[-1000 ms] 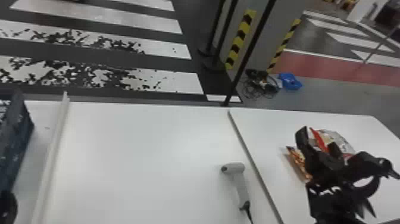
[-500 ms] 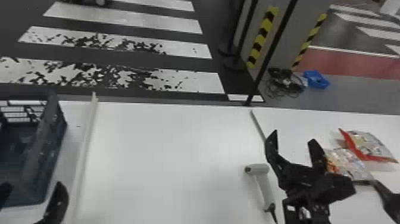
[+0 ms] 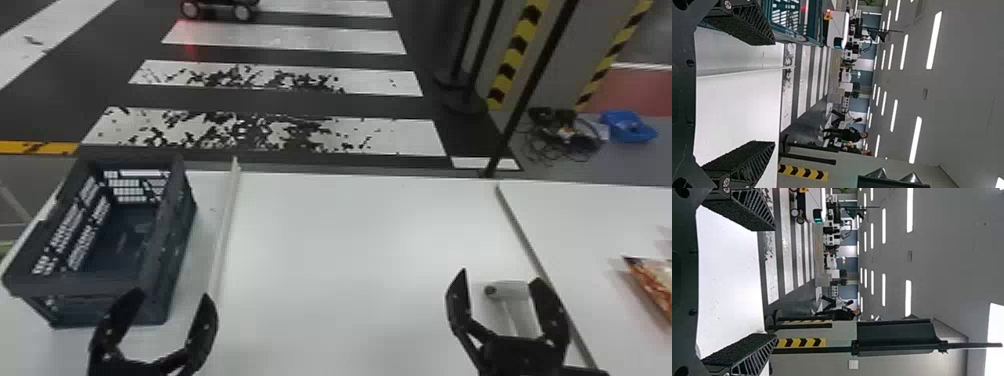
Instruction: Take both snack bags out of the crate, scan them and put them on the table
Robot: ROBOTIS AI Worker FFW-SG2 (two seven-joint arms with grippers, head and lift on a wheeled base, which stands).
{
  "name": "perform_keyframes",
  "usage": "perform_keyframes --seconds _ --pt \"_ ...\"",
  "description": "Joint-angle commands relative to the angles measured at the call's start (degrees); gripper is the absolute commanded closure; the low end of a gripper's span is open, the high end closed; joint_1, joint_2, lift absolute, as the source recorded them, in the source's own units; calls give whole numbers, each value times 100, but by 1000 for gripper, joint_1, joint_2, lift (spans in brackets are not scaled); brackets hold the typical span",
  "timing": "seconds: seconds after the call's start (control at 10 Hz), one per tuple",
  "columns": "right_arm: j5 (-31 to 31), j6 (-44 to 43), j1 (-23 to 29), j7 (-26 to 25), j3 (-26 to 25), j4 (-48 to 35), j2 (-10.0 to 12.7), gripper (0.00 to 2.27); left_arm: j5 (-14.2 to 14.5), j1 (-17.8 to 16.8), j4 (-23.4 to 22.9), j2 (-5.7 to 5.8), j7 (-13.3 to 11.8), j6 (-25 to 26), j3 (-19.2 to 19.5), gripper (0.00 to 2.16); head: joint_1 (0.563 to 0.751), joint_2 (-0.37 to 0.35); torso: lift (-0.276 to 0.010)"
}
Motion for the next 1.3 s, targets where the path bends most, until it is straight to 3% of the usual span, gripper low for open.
perform_keyframes --seconds 0.0,0.5,1.2 --pt "156 19 64 -76 237 128 -7 26 -94 -26 8 9 37 48 -67 90 695 -40 -94" --pt "306 37 64 -146 351 260 81 29 -173 -184 44 123 187 66 -172 90 695 4 -94" --pt "359 -16 55 -155 263 225 142 33 -243 -167 26 132 292 259 -199 90 695 1 -94"
